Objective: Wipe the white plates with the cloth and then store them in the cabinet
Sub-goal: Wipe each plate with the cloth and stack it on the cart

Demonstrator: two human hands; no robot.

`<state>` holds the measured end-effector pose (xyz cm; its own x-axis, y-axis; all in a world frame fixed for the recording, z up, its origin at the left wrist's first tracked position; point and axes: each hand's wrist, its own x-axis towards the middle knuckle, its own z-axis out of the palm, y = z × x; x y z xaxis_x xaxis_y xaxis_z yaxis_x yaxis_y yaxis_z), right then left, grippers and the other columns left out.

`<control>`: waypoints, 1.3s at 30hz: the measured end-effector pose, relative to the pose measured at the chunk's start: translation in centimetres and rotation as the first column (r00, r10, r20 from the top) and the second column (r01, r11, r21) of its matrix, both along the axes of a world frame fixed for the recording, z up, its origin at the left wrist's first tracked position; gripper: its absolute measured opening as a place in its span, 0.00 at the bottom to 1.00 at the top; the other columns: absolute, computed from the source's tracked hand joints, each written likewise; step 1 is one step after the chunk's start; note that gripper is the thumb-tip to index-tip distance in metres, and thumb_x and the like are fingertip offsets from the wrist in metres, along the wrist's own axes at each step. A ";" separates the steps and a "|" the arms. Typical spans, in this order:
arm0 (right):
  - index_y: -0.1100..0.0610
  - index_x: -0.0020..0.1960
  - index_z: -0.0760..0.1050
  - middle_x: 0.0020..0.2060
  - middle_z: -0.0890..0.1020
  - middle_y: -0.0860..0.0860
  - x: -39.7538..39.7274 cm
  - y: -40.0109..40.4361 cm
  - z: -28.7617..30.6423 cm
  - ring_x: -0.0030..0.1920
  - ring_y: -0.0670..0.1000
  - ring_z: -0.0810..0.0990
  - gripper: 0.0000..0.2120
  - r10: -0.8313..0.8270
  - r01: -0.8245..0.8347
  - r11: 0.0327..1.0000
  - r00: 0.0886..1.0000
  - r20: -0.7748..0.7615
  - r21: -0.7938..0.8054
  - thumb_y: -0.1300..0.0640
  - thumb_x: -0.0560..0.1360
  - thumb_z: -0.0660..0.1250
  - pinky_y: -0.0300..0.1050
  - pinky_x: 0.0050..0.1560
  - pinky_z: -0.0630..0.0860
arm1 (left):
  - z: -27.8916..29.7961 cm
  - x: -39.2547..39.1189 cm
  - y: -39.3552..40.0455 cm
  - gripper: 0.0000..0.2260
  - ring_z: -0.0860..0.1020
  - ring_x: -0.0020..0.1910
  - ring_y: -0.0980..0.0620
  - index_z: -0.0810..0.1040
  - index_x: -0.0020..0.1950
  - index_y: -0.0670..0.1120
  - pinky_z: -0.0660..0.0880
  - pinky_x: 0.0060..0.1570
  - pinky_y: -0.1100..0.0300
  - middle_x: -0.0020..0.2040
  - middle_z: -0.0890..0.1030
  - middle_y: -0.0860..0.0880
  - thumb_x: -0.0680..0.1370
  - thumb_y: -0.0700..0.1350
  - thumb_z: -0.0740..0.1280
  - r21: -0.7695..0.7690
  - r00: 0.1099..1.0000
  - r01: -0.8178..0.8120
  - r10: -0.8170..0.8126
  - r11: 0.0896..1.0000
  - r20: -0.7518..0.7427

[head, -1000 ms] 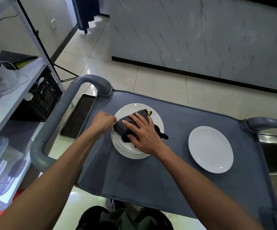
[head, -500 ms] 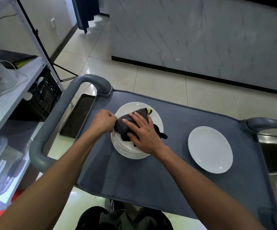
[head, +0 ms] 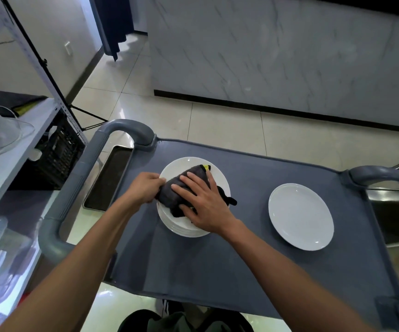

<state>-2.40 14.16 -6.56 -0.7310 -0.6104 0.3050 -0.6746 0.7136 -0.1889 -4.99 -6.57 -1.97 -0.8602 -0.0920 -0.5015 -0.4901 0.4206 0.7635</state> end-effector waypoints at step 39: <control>0.49 0.76 0.67 0.76 0.65 0.56 -2.7 10.7 6.9 0.79 0.56 0.57 0.24 -0.340 0.339 0.924 0.940 0.027 -0.179 0.57 0.80 0.60 0.65 0.76 0.52 | 4.0 2.4 12.1 0.11 0.84 0.49 0.43 0.84 0.58 0.47 0.82 0.41 0.50 0.53 0.86 0.43 0.84 0.40 0.62 0.540 0.985 0.027 0.070 0.841 -0.159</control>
